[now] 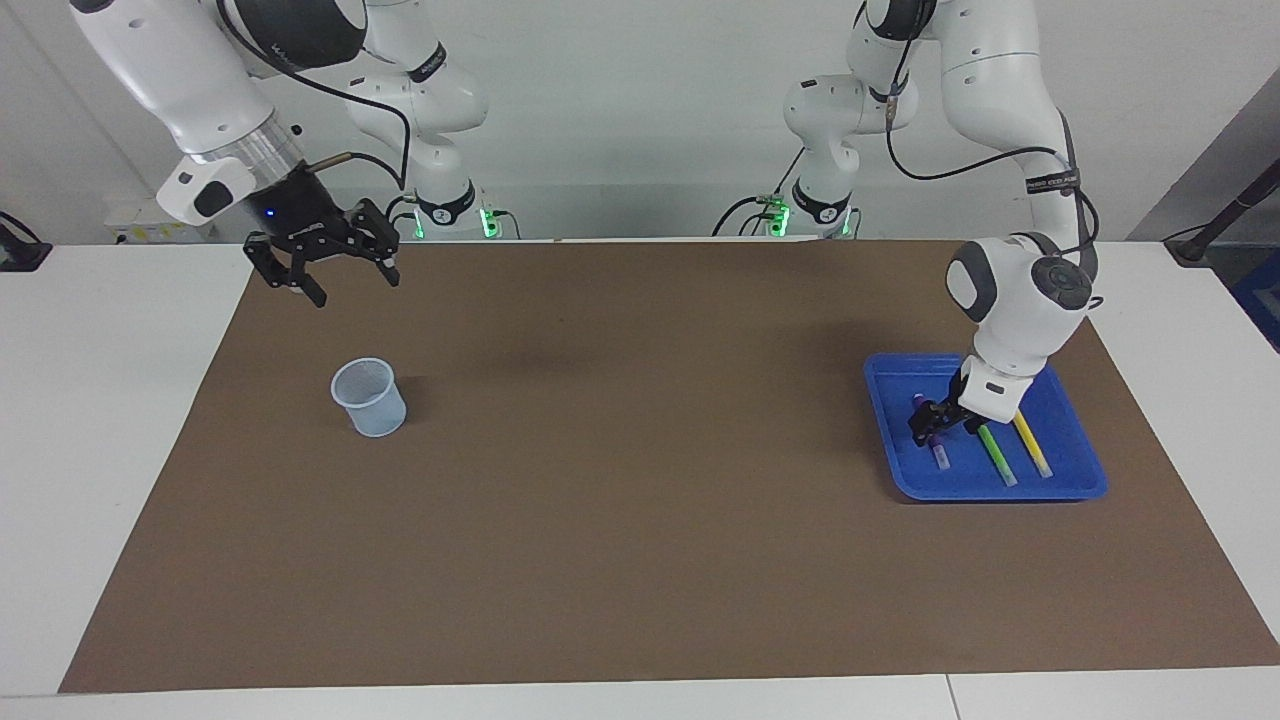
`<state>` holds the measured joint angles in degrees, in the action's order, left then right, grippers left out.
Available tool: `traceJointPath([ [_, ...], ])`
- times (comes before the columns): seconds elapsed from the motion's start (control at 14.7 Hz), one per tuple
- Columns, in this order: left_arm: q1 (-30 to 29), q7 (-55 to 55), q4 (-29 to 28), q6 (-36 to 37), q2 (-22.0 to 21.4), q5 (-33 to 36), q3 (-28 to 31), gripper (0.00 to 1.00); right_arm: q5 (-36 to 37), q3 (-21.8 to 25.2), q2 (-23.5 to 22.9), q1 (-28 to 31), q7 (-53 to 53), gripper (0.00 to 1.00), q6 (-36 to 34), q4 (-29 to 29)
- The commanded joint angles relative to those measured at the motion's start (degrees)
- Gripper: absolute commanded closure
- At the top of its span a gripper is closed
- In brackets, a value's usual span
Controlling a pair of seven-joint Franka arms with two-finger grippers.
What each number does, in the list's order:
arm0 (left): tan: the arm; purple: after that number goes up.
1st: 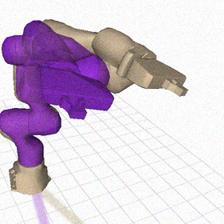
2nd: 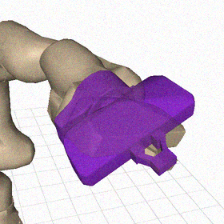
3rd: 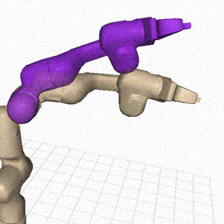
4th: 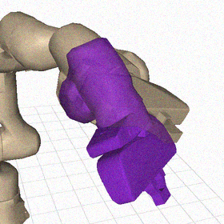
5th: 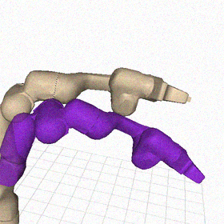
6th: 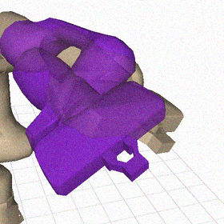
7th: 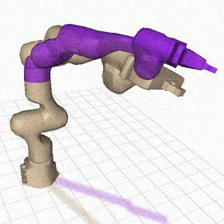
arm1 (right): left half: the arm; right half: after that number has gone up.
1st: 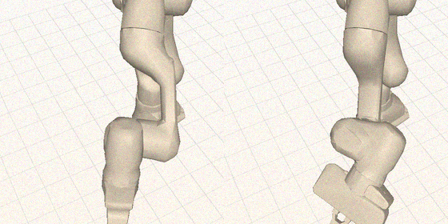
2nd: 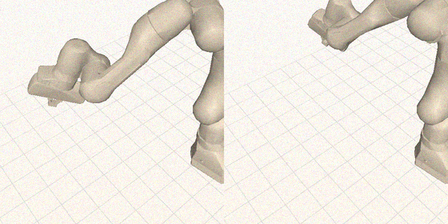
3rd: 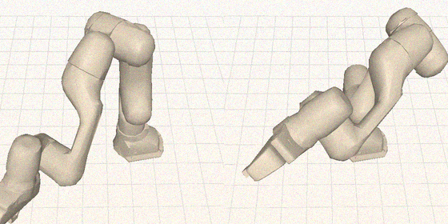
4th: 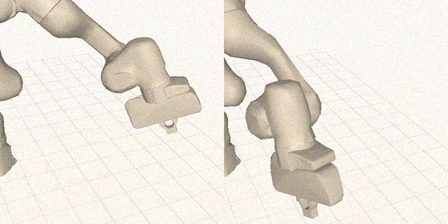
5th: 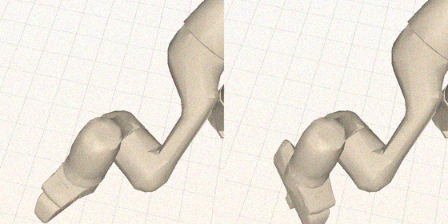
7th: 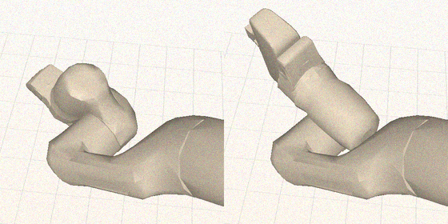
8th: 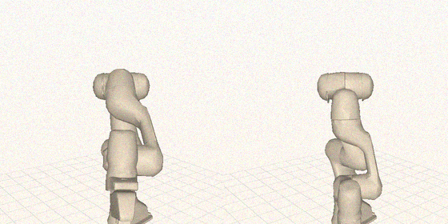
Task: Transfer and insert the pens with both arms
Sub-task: 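Reach the left gripper down and grasp the purple pen in the tray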
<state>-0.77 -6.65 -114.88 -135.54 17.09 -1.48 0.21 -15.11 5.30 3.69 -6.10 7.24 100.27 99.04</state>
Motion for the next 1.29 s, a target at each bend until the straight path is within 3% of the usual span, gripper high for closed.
traceJointPath([
  [0.0,1.30,-0.73,-3.06,-3.23,-0.56,0.60,0.67,0.00,-3.16,0.06,2.03,-1.02,-1.44,0.00,1.86,3.36],
  [0.14,1.30,-0.73,-3.51,-3.33,-0.56,0.60,0.58,0.02,-3.78,0.06,2.11,-3.12,-1.62,0.00,3.43,4.32],
  [0.41,1.74,-0.91,-4.82,-3.59,-1.00,0.60,0.67,0.16,-7.29,0.06,2.11,-3.48,-1.53,0.00,3.96,4.85],
  [0.61,1.74,-0.91,-4.83,-3.42,-1.00,0.60,0.67,0.38,-7.48,0.06,2.11,-5.24,-2.14,0.00,5.45,4.94],
  [1.02,1.74,-1.17,-4.13,-2.28,-1.00,0.51,0.67,0.94,-9.06,0.06,1.94,-6.03,-3.55,0.00,7.48,4.85],
  [1.09,1.74,-1.17,-4.04,-1.93,-1.00,0.51,0.67,1.00,-9.06,0.06,1.94,-6.03,-3.55,0.00,7.48,4.85],
  [1.22,1.74,-1.17,-2.73,-0.26,-1.00,0.51,0.67,1.00,-9.06,0.06,1.94,-5.86,-3.38,0.00,7.39,4.85],
])
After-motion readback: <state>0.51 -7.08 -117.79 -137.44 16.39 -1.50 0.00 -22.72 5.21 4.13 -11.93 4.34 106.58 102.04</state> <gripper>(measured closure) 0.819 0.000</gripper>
